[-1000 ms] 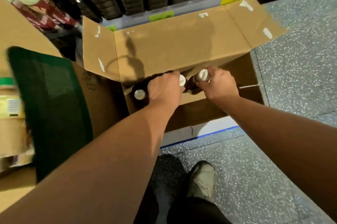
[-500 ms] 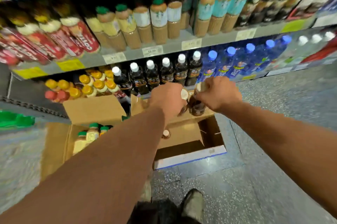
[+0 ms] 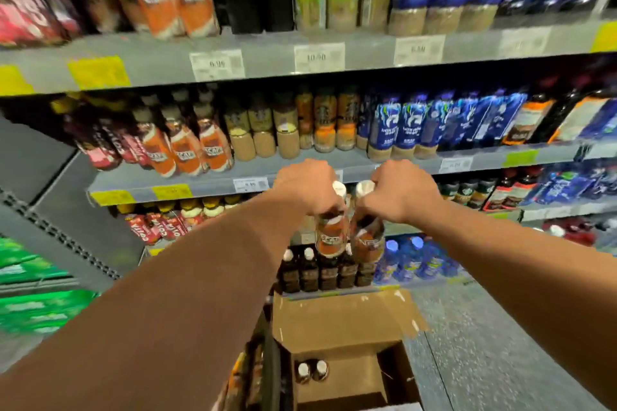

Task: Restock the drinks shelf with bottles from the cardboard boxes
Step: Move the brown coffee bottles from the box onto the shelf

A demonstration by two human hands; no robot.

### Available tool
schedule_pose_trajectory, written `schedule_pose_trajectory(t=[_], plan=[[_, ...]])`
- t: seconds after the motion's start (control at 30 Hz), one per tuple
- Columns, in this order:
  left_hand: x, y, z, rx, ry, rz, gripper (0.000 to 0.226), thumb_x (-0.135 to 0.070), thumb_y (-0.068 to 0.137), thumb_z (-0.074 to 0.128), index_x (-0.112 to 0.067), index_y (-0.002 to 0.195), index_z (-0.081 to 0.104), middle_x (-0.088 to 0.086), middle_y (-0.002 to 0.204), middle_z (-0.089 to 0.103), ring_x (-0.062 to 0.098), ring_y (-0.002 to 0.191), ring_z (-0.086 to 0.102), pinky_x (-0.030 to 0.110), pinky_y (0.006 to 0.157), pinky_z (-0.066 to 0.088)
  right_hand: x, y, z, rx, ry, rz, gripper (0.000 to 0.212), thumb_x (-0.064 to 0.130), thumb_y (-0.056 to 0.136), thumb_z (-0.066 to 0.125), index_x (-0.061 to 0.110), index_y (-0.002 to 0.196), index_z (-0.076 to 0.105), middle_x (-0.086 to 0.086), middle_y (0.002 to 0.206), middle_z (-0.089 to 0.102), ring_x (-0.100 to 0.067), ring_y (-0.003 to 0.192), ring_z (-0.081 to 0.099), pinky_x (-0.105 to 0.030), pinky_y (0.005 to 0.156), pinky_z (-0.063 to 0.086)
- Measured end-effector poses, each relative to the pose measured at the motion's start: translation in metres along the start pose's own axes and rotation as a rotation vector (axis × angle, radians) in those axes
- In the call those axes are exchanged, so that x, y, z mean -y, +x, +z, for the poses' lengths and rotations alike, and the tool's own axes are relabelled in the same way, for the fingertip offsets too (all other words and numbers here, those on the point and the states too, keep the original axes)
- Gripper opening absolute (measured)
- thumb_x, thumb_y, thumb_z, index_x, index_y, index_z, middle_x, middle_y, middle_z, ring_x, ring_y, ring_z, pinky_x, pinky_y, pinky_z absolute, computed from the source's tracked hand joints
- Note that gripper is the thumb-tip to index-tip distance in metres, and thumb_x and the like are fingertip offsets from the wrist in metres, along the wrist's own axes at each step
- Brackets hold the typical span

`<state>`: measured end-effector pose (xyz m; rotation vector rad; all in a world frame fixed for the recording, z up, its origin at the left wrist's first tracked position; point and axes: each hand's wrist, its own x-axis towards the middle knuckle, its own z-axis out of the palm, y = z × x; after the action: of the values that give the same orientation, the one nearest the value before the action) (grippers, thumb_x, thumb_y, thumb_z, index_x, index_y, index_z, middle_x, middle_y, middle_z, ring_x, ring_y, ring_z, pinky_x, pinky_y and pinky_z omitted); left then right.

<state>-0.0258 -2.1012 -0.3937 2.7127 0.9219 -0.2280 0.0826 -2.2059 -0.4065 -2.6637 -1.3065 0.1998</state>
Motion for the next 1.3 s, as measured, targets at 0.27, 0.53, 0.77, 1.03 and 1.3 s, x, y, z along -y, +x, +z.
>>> schedule_pose_trajectory(t=[0.27, 0.53, 0.77, 1.03, 1.3], plan=[[0.006, -0.034, -0.101, -0.112, -0.038, -0.077, 0.043, -0.046, 0.075, 0.070, -0.014, 0.057, 0.048, 0.005, 0.065, 0.050, 0.027, 0.068, 0.049, 0.029, 0.054, 0.032, 0.046, 0.002, -0.099, -0.054, 0.047, -0.060, 0.027, 0.035, 0.063, 0.068, 0.013, 0.059, 0.055, -0.005, 0.062, 0.050, -0.029, 0.065, 0.052, -0.023, 0.046, 0.029], [0.047, -0.064, -0.171, -0.220, -0.122, -0.111, 0.037, -0.048, 0.078, 0.068, -0.011, 0.085, 0.064, 0.007, 0.083, 0.060, 0.031, 0.085, 0.059, 0.032, 0.063, 0.040, 0.105, 0.010, -0.159, -0.097, 0.106, -0.120, 0.036, 0.040, 0.066, 0.063, 0.012, 0.052, 0.046, -0.005, 0.057, 0.045, -0.021, 0.054, 0.042, -0.026, 0.045, 0.025], [0.102, -0.077, -0.222, -0.289, -0.125, -0.119, 0.034, -0.044, 0.080, 0.065, -0.014, 0.071, 0.053, 0.005, 0.076, 0.053, 0.025, 0.073, 0.051, 0.032, 0.059, 0.040, 0.175, 0.026, -0.184, -0.179, 0.145, -0.103, 0.032, 0.039, 0.070, 0.067, 0.013, 0.057, 0.054, -0.003, 0.060, 0.051, -0.018, 0.057, 0.046, -0.025, 0.048, 0.029], [0.169, -0.079, -0.263, -0.385, -0.078, -0.080, 0.027, -0.040, 0.076, 0.067, -0.016, 0.076, 0.057, 0.007, 0.086, 0.061, 0.030, 0.084, 0.059, 0.030, 0.059, 0.038, 0.254, 0.042, -0.190, -0.267, 0.175, -0.036, 0.031, 0.036, 0.068, 0.065, 0.013, 0.055, 0.048, -0.003, 0.059, 0.046, -0.022, 0.057, 0.046, -0.025, 0.045, 0.025], [0.220, -0.072, -0.282, -0.516, -0.083, -0.166, 0.027, -0.040, 0.081, 0.061, -0.017, 0.092, 0.069, 0.005, 0.093, 0.066, 0.028, 0.084, 0.060, 0.031, 0.064, 0.043, 0.310, 0.062, -0.192, -0.369, 0.258, 0.007, 0.022, 0.034, 0.071, 0.062, 0.012, 0.071, 0.059, -0.006, 0.072, 0.053, -0.029, 0.071, 0.051, -0.028, 0.059, 0.037]])
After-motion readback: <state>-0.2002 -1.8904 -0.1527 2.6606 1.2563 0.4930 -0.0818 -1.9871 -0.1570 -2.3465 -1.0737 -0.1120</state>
